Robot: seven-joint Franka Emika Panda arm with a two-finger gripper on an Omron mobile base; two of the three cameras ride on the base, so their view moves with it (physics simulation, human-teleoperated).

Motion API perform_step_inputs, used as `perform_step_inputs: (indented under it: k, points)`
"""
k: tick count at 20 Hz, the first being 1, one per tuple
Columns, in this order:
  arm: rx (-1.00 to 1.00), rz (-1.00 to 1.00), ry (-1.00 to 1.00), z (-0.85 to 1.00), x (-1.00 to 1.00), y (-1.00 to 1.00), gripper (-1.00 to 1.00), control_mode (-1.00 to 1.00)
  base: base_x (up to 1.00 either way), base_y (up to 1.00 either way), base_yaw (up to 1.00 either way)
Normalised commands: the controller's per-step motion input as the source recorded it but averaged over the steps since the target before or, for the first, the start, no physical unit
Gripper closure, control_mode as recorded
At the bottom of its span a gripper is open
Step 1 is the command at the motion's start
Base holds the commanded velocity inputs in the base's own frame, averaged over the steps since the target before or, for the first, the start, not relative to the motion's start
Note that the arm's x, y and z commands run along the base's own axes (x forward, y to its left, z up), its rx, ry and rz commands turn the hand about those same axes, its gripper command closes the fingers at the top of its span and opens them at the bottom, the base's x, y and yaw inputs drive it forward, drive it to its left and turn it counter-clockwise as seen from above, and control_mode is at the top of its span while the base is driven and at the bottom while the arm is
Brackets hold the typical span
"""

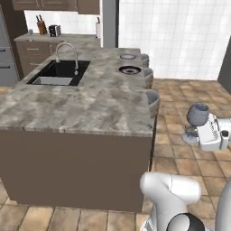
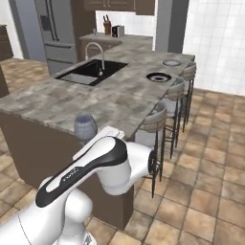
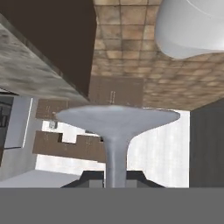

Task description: Retrieve the wine glasses from the counter and place one next to each plate.

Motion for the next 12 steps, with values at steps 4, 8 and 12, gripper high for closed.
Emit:
perform_step_inputs:
  k: [4,8,12]
  points:
    - [0.00,0.00,0.00,0.00,0.00,0.00,1.00,1.00,-0.14,-1.00,0.47]
    - [0.00,0.00,0.00,0.00,0.00,0.00,1.00,1.00,-0.08,-1.00,0.48]
    - [0.00,0.00,0.00,0.00,0.00,0.00,1.00,1.00,-0.02,-1.00,0.50]
